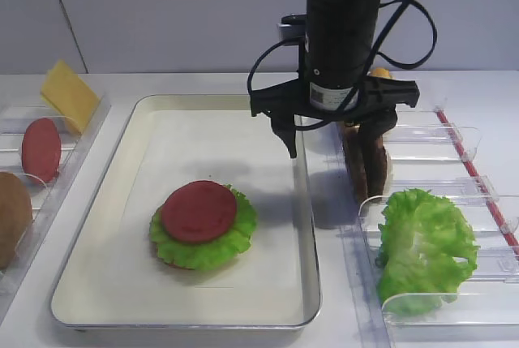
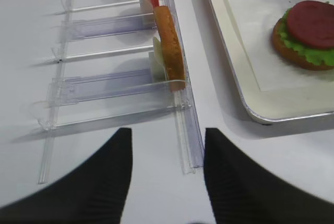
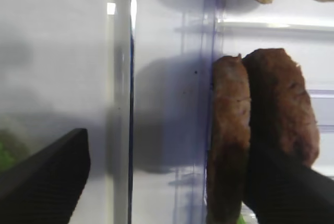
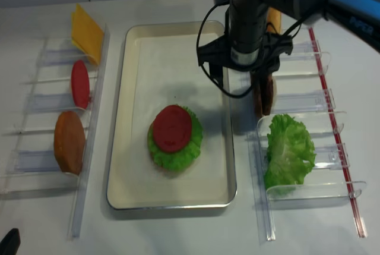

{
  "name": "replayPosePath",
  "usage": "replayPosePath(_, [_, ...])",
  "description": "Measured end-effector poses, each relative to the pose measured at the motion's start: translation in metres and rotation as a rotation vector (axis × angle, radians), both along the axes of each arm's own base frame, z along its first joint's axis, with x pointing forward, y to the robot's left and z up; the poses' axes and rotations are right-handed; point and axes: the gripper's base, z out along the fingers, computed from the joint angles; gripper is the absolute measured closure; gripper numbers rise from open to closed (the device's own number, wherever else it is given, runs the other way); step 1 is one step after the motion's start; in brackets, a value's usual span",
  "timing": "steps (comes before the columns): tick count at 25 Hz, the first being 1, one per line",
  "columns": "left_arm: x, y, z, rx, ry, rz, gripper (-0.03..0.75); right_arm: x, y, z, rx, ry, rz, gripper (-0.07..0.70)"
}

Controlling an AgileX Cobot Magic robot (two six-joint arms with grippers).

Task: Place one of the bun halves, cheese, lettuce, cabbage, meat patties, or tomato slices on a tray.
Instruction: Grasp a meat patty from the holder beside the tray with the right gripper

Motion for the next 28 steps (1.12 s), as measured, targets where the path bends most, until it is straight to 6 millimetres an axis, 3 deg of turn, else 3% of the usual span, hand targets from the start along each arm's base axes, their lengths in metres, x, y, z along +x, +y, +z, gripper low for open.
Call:
replayPosePath(11, [0.0000,0.0000,0.0000,0.000,0.000,0.000,0.387,0.0031,0.0004,-0.0109,-0.032,0.019,0.004,0.070])
replayPosePath(21, [0.0000,0.0000,0.0000,0.000,0.000,0.000,0.387,0.0036,-0.0049,-0.0104,-0.091,0.014,0.005,0.381])
replayPosePath(28, [0.0000,0.0000,0.0000,0.000,0.000,0.000,0.387,0.0046,-0.0069,-0.0100,-0.115,0.003,0.009,0.465])
